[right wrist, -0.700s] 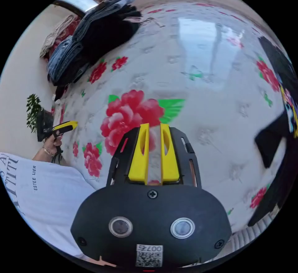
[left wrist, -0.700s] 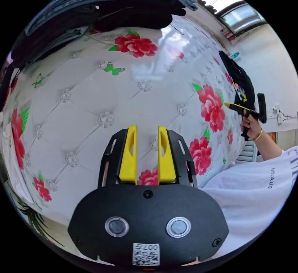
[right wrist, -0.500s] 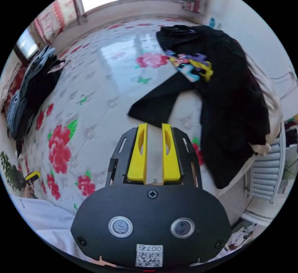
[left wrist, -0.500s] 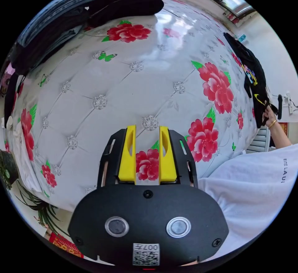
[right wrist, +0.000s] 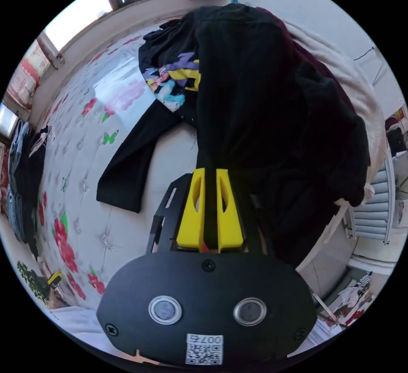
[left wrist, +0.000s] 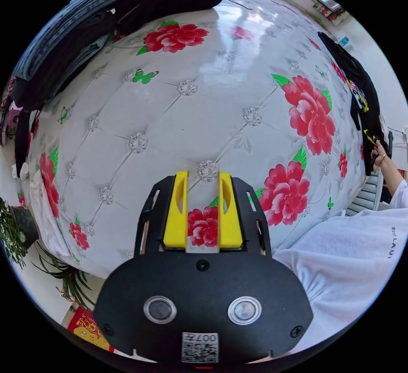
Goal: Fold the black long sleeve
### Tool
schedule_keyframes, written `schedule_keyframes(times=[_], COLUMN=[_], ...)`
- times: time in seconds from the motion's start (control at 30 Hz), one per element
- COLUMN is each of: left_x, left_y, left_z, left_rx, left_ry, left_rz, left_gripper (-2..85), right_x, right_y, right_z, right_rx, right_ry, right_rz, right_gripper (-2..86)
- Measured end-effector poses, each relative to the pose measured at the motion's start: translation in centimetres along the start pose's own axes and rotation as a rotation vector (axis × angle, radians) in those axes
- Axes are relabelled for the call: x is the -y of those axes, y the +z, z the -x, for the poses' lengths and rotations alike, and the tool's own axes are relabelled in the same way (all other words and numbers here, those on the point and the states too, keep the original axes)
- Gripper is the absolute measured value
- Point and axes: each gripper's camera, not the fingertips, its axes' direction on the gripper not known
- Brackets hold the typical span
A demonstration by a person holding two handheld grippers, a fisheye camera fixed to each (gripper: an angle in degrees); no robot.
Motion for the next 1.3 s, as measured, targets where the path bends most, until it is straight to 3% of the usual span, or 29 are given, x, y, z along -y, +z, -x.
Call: schedule_keyframes(times=[0.07, 0.13, 0.23, 0.37, 0.53, 0.63, 0.7, 0.8, 0.97, 1.1, 1.3], left_x=[0.0, -0.1, -0.3, -1.3, -5.5, -8.7, -11.2, -16.6, -26.9, -29.5, -24.2], left_y=[-0.8, -2.1, -4.6, -8.4, -14.3, -17.0, -17.9, -19.6, -22.4, -23.2, -24.0], left_z=[0.1, -0.6, -2.5, -6.0, -6.2, -1.4, 4.7, 13.8, 24.1, 23.5, 18.1], left_rx=[-0.036, -0.152, -0.328, -0.498, -0.506, -0.499, -0.401, -0.354, -0.445, -0.52, -0.701], left_ry=[-0.005, 0.037, 0.1, 0.267, 0.433, 0.362, 0.192, -0.05, -0.326, -0.256, -0.095], left_rz=[0.004, -0.033, -0.123, -0.197, -0.308, -0.36, -0.336, -0.379, -0.509, -0.487, -0.449], left_gripper=[11.0, 10.5, 10.7, 11.0, 11.2, 10.8, 9.5, 8.5, 9.3, 11.5, 9.9], right_x=[-1.6, -3.9, -9.3, -15.8, -27.1, -36.8, -41.1, -44.2, -44.0, -44.4, -50.6], right_y=[-3.0, -5.8, -11.4, -15.9, -19.9, -22.9, -24.2, -25.1, -20.3, -17.6, -18.4], right_z=[1.3, 3.1, 5.6, 14.4, 31.2, 41.1, 44.8, 47.5, 45.7, 44.4, 48.7], right_rx=[0.152, 0.152, 0.439, 0.632, 1.004, 1.114, 1.212, 1.09, 0.649, 0.524, 0.534], right_ry=[-0.065, -0.157, -0.254, -0.491, -0.977, -1.324, -1.456, -1.553, -1.396, -1.305, -1.46], right_rz=[-0.055, -0.093, -0.226, -0.185, 0.016, 0.101, 0.106, 0.08, 0.003, 0.061, 0.039], right_gripper=[0.9, 0.3, -0.1, -0.3, 0.0, 0.5, 1.4, 4.4, 8.6, 9.9, 10.5])
